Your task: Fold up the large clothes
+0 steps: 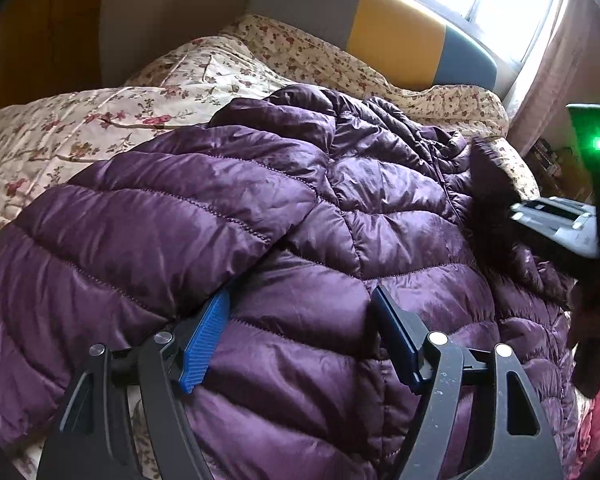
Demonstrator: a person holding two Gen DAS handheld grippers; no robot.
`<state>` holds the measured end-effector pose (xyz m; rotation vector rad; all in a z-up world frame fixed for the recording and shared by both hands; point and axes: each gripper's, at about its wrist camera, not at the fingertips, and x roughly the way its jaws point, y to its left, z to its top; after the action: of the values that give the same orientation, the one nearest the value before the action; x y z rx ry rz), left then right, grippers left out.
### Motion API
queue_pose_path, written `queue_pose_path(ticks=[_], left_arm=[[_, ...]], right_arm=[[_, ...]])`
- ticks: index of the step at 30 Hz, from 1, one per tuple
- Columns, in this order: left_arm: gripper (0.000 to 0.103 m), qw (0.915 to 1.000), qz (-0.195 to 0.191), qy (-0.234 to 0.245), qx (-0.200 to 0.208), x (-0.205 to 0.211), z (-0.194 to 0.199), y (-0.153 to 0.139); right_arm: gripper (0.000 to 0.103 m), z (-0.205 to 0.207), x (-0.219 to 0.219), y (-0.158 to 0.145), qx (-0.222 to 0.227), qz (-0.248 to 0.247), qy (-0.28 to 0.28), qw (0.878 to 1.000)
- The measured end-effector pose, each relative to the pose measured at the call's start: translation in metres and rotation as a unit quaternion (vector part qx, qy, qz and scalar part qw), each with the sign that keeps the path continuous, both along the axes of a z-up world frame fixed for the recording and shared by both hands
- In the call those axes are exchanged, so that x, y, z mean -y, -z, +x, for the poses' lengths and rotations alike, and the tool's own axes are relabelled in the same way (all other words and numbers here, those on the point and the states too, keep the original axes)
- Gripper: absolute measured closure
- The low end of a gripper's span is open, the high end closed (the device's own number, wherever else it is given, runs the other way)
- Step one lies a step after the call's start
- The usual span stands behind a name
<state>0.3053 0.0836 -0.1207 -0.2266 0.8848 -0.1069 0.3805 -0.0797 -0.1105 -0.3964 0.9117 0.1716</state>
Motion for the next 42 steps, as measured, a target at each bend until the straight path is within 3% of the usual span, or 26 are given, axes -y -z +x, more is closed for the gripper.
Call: queue_pose_path(ticks=[9, 13, 15, 17, 22, 28, 34, 36, 37, 38, 42], left_arm=[[0.033, 1.0, -0.006, -0.006, -0.002, -0.003, -0.003, -0.002], [0.033, 0.9999, -0.013, -0.009, -0.004, -0.004, -0.002, -0.006], [0.033, 0.9997, -0.02, -0.012, -0.004, -0.005, 0.0, -0.009], [0.033, 0.9997, -0.024, -0.009, -0.003, -0.002, 0.002, -0.013], [0.033, 0.9994, -0.031, 0.013, 0.009, 0.019, 0.009, -0.026], [0.033, 0.9975, -0.048, 0.051, 0.007, 0.058, 0.026, -0.033], [0.033, 0.9953, -0.061, 0.074, -0.013, 0.092, 0.049, -0.026], [0.057, 0.9953, -0.057, 0.075, -0.02, 0.099, 0.057, -0.021], [0.077, 0.9949, -0.055, 0.08, -0.029, 0.102, 0.061, -0.018], [0.089, 0.9951, -0.051, 0.08, -0.029, 0.104, 0.063, -0.016], [0.1, 0.9955, -0.049, 0.08, -0.018, 0.102, 0.063, -0.014]], right_arm=[[0.087, -0.022, -0.03, 0.032, 0.001, -0.04, -0.052, 0.998], [0.06, -0.031, -0.028, 0.029, 0.016, -0.051, -0.063, 0.997], [0.055, -0.037, -0.026, 0.024, 0.024, -0.056, -0.067, 0.996], [0.042, -0.042, -0.023, 0.019, 0.034, -0.065, -0.07, 0.995], [0.02, -0.066, -0.001, 0.005, 0.046, -0.074, -0.071, 0.994], [0.012, -0.077, 0.06, -0.008, 0.038, -0.062, -0.022, 0.997], [0.012, -0.062, 0.133, -0.015, 0.039, -0.031, 0.079, 0.996], [0.012, -0.054, 0.153, -0.014, 0.037, -0.015, 0.113, 0.993], [0.012, -0.05, 0.161, -0.013, 0.037, -0.009, 0.127, 0.991], [0.012, -0.045, 0.168, -0.011, 0.037, -0.003, 0.142, 0.989], [0.012, -0.027, 0.185, -0.002, 0.025, 0.032, 0.18, 0.983]])
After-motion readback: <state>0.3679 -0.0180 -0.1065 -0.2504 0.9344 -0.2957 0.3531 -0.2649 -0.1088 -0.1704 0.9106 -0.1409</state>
